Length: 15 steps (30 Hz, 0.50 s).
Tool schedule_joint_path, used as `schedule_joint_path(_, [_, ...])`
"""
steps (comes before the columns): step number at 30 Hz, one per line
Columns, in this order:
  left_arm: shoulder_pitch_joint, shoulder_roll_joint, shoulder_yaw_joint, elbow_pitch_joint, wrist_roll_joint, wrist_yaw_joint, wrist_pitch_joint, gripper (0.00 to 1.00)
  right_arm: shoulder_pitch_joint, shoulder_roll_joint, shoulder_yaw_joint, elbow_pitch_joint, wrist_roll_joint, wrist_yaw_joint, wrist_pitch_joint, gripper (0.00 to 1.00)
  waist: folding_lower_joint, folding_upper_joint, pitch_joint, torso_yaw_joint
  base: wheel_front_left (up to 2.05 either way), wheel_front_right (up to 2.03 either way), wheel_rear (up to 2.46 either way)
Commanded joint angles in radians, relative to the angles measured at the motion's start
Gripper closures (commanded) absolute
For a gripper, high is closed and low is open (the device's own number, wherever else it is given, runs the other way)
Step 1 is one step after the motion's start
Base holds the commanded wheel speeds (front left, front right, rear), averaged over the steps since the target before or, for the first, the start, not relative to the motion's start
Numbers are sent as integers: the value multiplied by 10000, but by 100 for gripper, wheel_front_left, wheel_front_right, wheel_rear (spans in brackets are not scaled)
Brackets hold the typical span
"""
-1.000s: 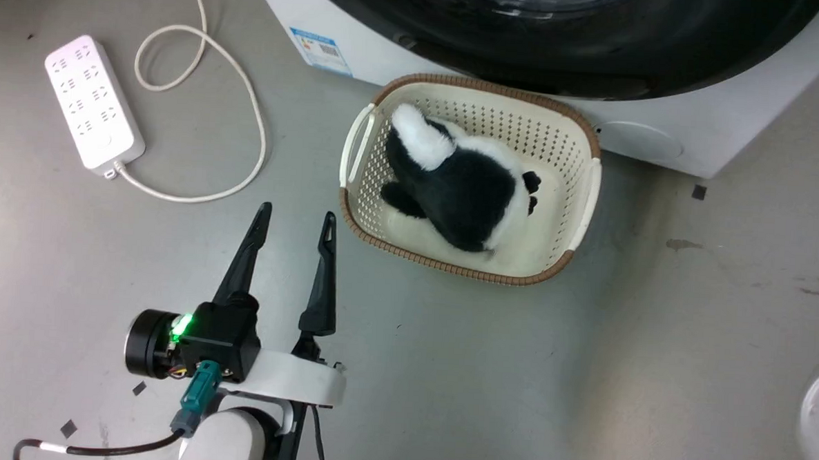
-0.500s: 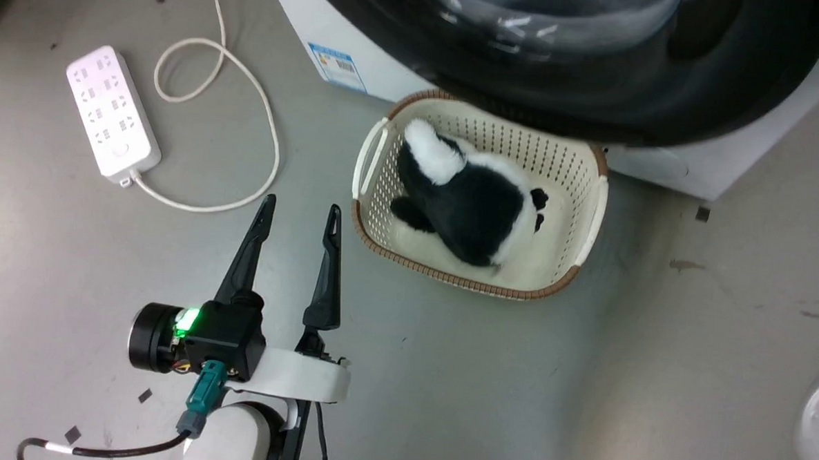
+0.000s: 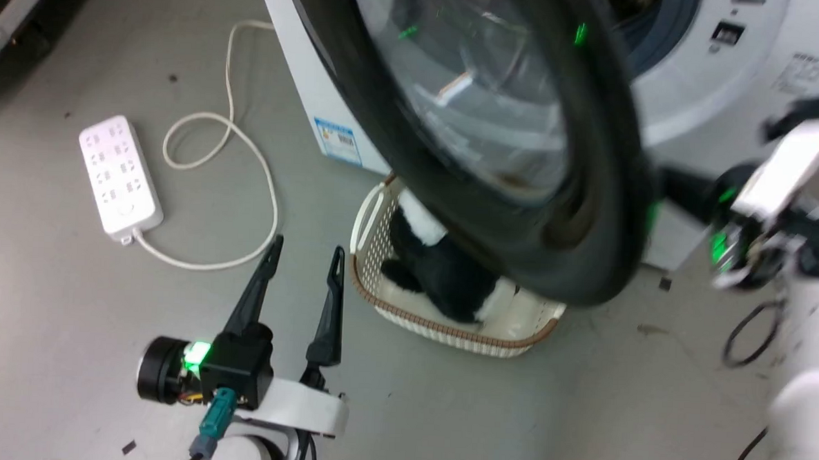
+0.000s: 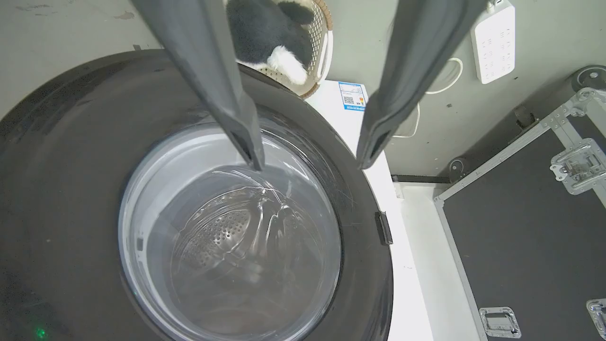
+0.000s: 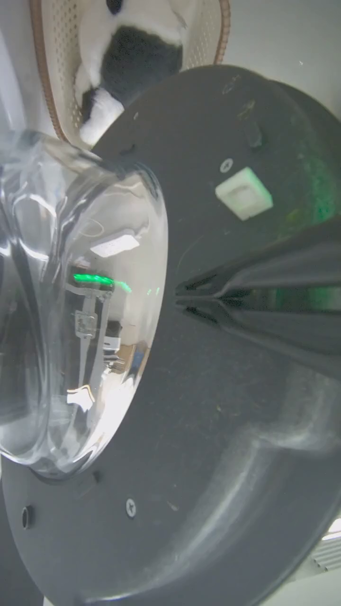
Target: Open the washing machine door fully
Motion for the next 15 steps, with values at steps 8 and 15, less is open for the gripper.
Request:
schedule_joint_path(8, [593, 47, -86, 172, -112, -276, -53, 0, 2098, 79, 2729, -821, 2189, 10, -529, 100, 2, 0, -649, -122, 0, 0, 0])
schedule_joint_path(15, [817, 35, 9, 297, -191, -444, -53, 0, 2948, 79, 4780, -1563, 3432, 10, -1377, 100, 2, 0, -675, -321, 0, 0, 0])
